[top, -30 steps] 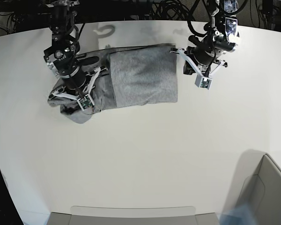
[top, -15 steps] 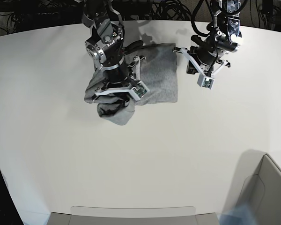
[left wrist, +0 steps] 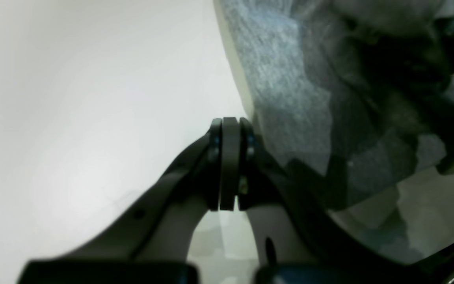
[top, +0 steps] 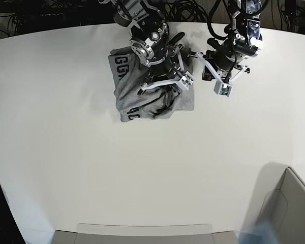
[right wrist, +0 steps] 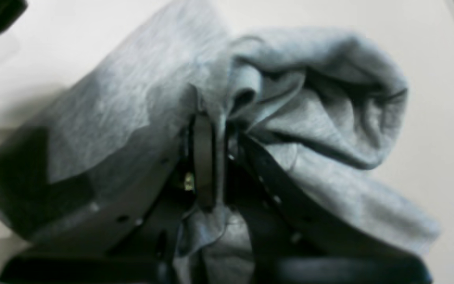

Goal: Fold the T-shirt properly
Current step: 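Fold the held end over the shirt toward the left gripper with the right gripper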

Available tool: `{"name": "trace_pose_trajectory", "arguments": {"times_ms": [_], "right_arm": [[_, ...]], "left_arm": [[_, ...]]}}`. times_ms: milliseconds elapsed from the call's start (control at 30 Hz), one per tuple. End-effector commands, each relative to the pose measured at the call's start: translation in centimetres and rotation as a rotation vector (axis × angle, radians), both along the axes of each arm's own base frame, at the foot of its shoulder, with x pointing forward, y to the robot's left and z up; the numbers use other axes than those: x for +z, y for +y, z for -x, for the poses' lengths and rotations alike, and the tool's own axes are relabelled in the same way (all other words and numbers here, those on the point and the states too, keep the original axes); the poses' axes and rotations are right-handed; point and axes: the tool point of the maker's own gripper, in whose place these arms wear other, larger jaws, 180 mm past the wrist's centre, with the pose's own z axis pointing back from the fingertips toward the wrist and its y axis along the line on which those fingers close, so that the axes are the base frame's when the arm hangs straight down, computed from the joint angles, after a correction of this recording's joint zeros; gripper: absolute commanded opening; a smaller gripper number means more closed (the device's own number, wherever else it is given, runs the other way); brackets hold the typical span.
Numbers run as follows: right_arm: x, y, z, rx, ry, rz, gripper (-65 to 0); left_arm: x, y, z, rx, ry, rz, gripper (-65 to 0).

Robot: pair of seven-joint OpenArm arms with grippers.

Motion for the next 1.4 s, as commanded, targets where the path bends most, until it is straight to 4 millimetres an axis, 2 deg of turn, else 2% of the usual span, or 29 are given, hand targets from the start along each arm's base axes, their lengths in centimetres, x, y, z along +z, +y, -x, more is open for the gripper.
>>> {"name": "trace_pose_trajectory", "arguments": {"times_ms": [0, 100, 167, 267, 333, 500, 633, 733, 833, 967, 1167, 1267, 1367], "right_arm": [[1.2, 0.6, -0.7, -0.008, -0.037, -0.033, -58.5], [1.3, 1.0, -0.2, 0.004, -0.036, -0.042, -43.0], [2.3, 2.1, 0.3, 0.04, -0.056, -0.059, -36.9], [4.8, 4.5, 1.7, 0.111, -0.099, -0.114, -35.2], [7.0, 5.8, 2.5, 0.147, -0.138, -0.163, -35.2], [10.4, 5.5, 3.1, 0.121, -0.189, -0.242, -35.2], [10.7, 0.1, 1.3, -0.021, -0.216, -0.212, -35.2], [9.4, -3.9, 0.1, -0.132, -0.204, -0.161, -35.2], [7.8, -7.4, 0.0, -0.197, -0.182, -0.101, -35.2], [7.5, -9.2, -0.6, -0.244, -0.171, -0.161, -35.2], [8.2, -9.8, -3.3, -0.296, -0.147, -0.311, -35.2], [7.3, -10.2, -4.2, -0.31, -0.11, -0.3, -35.2], [5.8, -10.7, -4.1, -0.31, -0.066, -0.254, -35.2]], "left_arm": [[0.8, 0.0, -0.6, -0.003, -0.037, 0.006, -65.0], [0.8, 0.3, -0.6, -0.008, -0.037, -0.005, -65.0], [0.7, 0.5, -0.5, -0.01, -0.036, -0.012, -65.0], [0.8, 0.8, -0.7, -0.007, -0.04, -0.023, -65.0], [0.9, 2.1, -0.9, 0.03, -0.045, -0.032, -65.0], [1.2, 4.3, -1.1, 0.091, -0.054, -0.055, -65.0], [1.4, 5.6, -1.2, 0.126, -0.061, -0.069, -65.0], [1.4, 5.7, -1.2, 0.129, -0.061, -0.07, -65.0], [1.4, 5.5, -1.2, 0.123, -0.06, -0.066, -65.0], [1.2, 5.3, -1.2, 0.125, -0.055, -0.06, -65.0], [1.2, 5.3, -1.2, 0.126, -0.055, -0.059, -65.0], [1.1, 5.3, -1.1, 0.125, -0.052, -0.058, -65.0], [1.1, 5.3, -1.1, 0.126, -0.051, -0.057, -65.0]]}}
